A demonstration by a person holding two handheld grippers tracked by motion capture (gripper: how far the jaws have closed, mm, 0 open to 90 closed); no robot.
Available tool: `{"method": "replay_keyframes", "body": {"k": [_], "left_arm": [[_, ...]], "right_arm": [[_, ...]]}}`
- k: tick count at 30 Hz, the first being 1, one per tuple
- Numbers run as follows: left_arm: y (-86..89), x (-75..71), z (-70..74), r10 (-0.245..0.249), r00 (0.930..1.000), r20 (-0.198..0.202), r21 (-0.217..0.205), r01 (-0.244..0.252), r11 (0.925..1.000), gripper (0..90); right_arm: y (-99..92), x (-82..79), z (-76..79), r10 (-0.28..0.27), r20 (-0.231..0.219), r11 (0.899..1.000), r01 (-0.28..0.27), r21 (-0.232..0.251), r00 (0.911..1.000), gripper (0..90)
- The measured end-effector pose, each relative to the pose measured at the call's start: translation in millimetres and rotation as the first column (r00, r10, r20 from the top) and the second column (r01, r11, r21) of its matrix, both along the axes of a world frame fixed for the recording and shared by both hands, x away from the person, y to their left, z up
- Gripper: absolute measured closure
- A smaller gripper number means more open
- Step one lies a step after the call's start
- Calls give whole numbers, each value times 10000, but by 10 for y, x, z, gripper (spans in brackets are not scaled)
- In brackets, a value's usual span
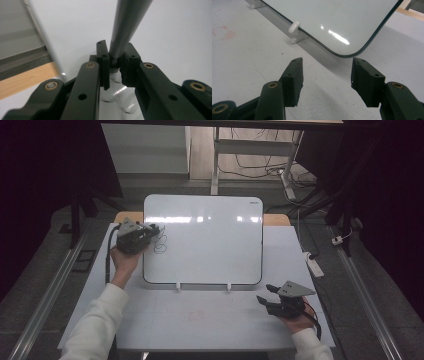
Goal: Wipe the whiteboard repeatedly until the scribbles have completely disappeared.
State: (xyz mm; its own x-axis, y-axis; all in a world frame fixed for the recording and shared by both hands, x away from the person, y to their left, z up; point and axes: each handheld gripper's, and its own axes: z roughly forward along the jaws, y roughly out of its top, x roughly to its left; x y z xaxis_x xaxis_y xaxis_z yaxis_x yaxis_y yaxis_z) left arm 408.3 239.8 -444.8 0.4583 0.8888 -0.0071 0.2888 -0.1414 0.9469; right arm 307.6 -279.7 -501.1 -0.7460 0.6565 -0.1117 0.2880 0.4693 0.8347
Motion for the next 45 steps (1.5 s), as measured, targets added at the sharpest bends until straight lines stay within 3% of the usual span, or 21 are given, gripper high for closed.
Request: {"method": "replay_keyframes", "body": {"k": [2,3,8,11,14,17,21,25,28,33,36,38,40,43,45], "left_arm": [[18,5,-5,76,9999,-86,-103,-77,9999,781],[-14,-4,-9,-5,9999,-113,54,6,10000,781],[-331,-37,-31,-898,9958,-198,634,909,9938,781],[-406,34,22,-890,9960,-47,464,891,9949,781],[-377,125,105,-486,9988,58,298,484,9984,781],[-259,165,130,-245,9997,-83,-393,242,9989,781],[-325,104,64,-781,9965,-296,68,784,9969,781],[-331,103,93,-734,9971,-216,437,743,9963,781],[-237,134,98,-516,9984,-233,-68,514,9987,781],[-298,54,17,-1087,9936,-311,215,1094,9938,781],[-247,54,20,-995,9947,-244,157,999,9949,781],[-136,72,37,-517,9986,-131,-279,513,9983,781],[-83,90,15,-520,9984,-222,-691,504,9963,782],[-193,82,-12,-951,9951,-251,-616,934,9937,782],[-315,66,-20,-1236,9921,-214,-250,1231,9921,782]], "right_arm": [[3,-3,2,29,12,10000,-29,2,10000,432],[6,-4,1,50,7,10000,-50,-2,10000,432],[16,-3,-5,93,-9,10000,-93,-27,10000,432],[13,-6,1,69,12,10000,-69,-19,10000,432],[9,-7,2,56,6,10000,-56,-22,10000,432],[7,-8,3,57,1,10000,-57,-2,10000,432],[7,-14,0,101,-1,9999,-101,-1,9999,432],[6,-13,2,77,7,10000,-77,-10,10000,432],[0,-18,12,40,41,10000,-40,23,10000,432],[4,-12,4,79,-1,10000,-79,10,10000,431],[6,-12,0,70,-7,10000,-70,-23,10000,431],[-1,-15,5,29,23,10000,-29,-2,10000,431],[-7,-14,10,31,51,10000,-31,49,10000,431],[-1,-8,6,50,21,10000,-50,43,10000,431],[10,-6,-3,80,-24,10000,-80,0,10000,431]]}}
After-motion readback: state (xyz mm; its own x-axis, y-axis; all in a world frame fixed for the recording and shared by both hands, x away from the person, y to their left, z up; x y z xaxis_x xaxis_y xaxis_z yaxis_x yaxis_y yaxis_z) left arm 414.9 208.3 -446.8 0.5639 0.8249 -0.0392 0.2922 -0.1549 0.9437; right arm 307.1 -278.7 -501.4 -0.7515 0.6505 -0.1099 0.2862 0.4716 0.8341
